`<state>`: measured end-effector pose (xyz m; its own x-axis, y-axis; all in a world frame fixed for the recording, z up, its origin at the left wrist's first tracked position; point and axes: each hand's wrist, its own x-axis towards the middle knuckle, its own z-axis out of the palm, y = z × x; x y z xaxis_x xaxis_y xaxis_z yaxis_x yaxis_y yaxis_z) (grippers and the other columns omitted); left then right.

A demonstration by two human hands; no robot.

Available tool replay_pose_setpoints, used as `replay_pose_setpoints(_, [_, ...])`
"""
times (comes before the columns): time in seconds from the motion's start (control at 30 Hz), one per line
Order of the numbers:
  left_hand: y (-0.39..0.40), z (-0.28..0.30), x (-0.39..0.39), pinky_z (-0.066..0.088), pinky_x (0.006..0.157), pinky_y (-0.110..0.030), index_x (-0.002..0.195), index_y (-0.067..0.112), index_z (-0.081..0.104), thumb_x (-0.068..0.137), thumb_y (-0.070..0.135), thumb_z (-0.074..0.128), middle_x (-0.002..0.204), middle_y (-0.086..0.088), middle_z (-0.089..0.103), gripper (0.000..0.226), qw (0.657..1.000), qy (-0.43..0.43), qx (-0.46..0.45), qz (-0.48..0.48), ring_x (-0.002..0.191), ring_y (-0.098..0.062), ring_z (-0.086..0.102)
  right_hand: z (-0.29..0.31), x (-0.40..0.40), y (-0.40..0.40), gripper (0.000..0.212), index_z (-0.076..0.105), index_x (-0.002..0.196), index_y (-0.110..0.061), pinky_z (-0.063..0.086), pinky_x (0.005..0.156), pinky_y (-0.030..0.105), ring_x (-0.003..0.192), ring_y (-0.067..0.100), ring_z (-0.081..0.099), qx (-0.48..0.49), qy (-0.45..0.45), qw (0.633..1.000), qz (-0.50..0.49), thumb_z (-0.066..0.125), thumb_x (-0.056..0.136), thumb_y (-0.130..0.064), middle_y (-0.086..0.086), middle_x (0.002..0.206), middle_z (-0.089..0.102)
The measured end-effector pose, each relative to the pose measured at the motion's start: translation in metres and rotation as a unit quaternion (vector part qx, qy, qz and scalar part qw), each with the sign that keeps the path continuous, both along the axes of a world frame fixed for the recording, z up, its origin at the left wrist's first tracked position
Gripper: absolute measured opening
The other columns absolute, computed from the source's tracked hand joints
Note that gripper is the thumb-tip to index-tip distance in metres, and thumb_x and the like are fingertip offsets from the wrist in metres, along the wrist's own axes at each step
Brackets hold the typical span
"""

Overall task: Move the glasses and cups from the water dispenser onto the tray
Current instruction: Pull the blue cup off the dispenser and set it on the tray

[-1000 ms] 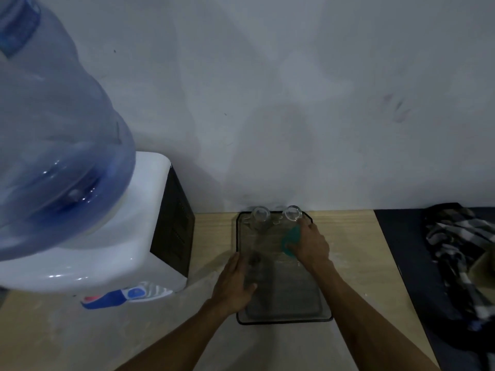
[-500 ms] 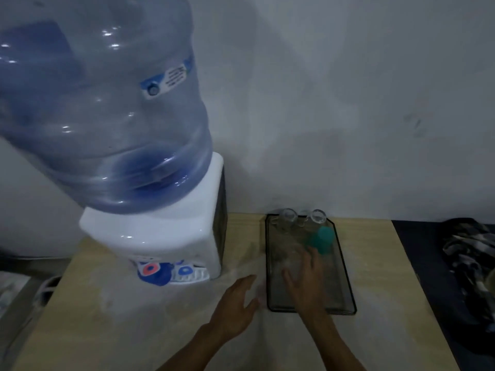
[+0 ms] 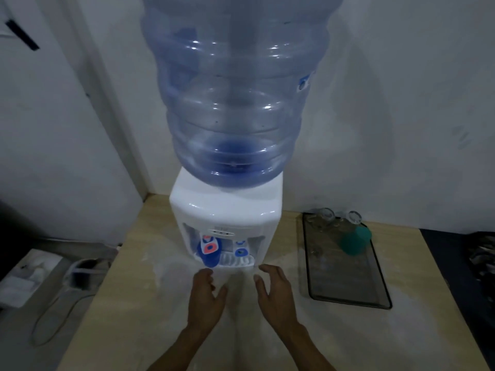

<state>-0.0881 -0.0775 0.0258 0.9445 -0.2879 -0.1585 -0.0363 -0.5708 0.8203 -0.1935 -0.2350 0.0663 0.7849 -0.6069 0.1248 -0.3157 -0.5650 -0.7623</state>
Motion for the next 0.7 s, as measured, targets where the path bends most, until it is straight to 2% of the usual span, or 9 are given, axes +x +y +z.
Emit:
replay_pose_setpoints(0.07, [0.001,0.007,0.015,0.056,0.084,-0.033,0.131,0.013,0.047,0.079,0.022,0.086,0.125,-0.006,0.055,0.066,0.999,-0.007,-0.039,0.030,0.100,-0.020,0.061,0.002,0.007,0.017,0.023,0.065,0.121,-0.017,0.050,0.095,0.021,0.107,0.011,0.063,0.001,-0.001,1.000,0.003,0.062,0.100,-0.026,-0.004,0.114,0.065])
replay_pose_setpoints(0.17, [-0.006,0.013,0.042,0.051,0.099,-0.036,0.142,0.018,0.041,0.074,0.027,0.091,0.137,-0.003,0.050,0.085,0.996,-0.014,-0.079,0.047,0.119,-0.017,0.053,0.007,0.014,0.035,0.022,0.066,0.119,-0.015,0.039,0.093,0.003,0.105,0.010,0.063,0.001,0.009,1.000,-0.001,0.063,0.099,-0.024,-0.003,0.112,0.066])
replay_pose_setpoints(0.23, [-0.013,0.009,0.062,0.054,0.101,-0.041,0.143,0.022,0.042,0.067,0.031,0.094,0.139,-0.002,0.055,0.092,0.995,-0.007,-0.096,0.031,0.125,-0.019,0.056,0.011,0.016,0.043,0.023,0.066,0.118,-0.015,0.040,0.094,0.004,0.105,0.008,0.062,-0.002,0.014,1.000,-0.006,0.061,0.099,-0.026,-0.002,0.113,0.067])
replay_pose_setpoints(0.33, [-0.024,0.004,0.079,0.052,0.105,-0.044,0.145,0.025,0.040,0.063,0.027,0.097,0.143,0.000,0.056,0.100,0.994,0.013,-0.109,0.000,0.130,-0.020,0.056,0.014,0.011,0.050,0.026,0.066,0.119,-0.016,0.047,0.096,0.016,0.107,0.007,0.062,-0.019,0.014,1.000,-0.006,0.058,0.099,-0.030,-0.003,0.115,0.068])
replay_pose_setpoints(0.43, [-0.028,0.003,0.084,0.053,0.103,-0.046,0.142,0.022,0.043,0.066,0.020,0.095,0.139,-0.003,0.059,0.093,0.992,0.030,-0.124,0.001,0.126,-0.024,0.059,0.013,0.004,0.052,0.026,0.066,0.121,-0.018,0.044,0.096,0.013,0.108,0.006,0.062,-0.030,0.030,0.999,-0.016,0.059,0.100,-0.032,-0.004,0.117,0.067])
replay_pose_setpoints(0.5, [-0.027,0.003,0.083,0.056,0.097,-0.046,0.136,0.022,0.050,0.068,0.024,0.094,0.130,-0.003,0.066,0.080,0.992,0.045,-0.120,0.010,0.117,-0.026,0.064,0.011,-0.002,0.051,0.027,0.065,0.121,-0.018,0.043,0.096,0.011,0.108,0.007,0.062,-0.034,0.041,0.998,-0.025,0.059,0.100,-0.033,-0.004,0.117,0.067])
replay_pose_setpoints(0.57, [-0.023,0.002,0.081,0.057,0.093,-0.045,0.126,0.020,0.057,0.069,0.027,0.094,0.120,-0.003,0.070,0.069,0.990,0.066,-0.127,0.009,0.107,-0.025,0.067,0.008,-0.003,0.051,0.028,0.065,0.123,-0.018,0.046,0.097,0.016,0.109,0.008,0.062,-0.037,0.052,0.998,-0.029,0.059,0.100,-0.034,-0.003,0.117,0.067])
replay_pose_setpoints(0.63, [-0.021,0.003,0.077,0.057,0.090,-0.041,0.120,0.017,0.060,0.069,0.028,0.094,0.113,-0.003,0.070,0.062,0.987,0.088,-0.137,-0.001,0.102,-0.024,0.068,0.006,-0.002,0.051,0.030,0.064,0.125,-0.018,0.049,0.098,0.023,0.110,0.008,0.062,-0.029,0.065,0.997,-0.028,0.060,0.100,-0.032,-0.002,0.119,0.067])
replay_pose_setpoints(0.7, [-0.017,0.004,0.070,0.055,0.083,-0.035,0.117,0.014,0.060,0.069,0.032,0.093,0.111,-0.004,0.068,0.061,0.986,0.111,-0.122,-0.004,0.100,-0.025,0.066,0.004,0.002,0.053,0.035,0.060,0.131,-0.016,0.046,0.098,0.020,0.114,0.010,0.061,-0.014,0.088,0.996,-0.017,0.061,0.100,-0.032,-0.001,0.124,0.065])
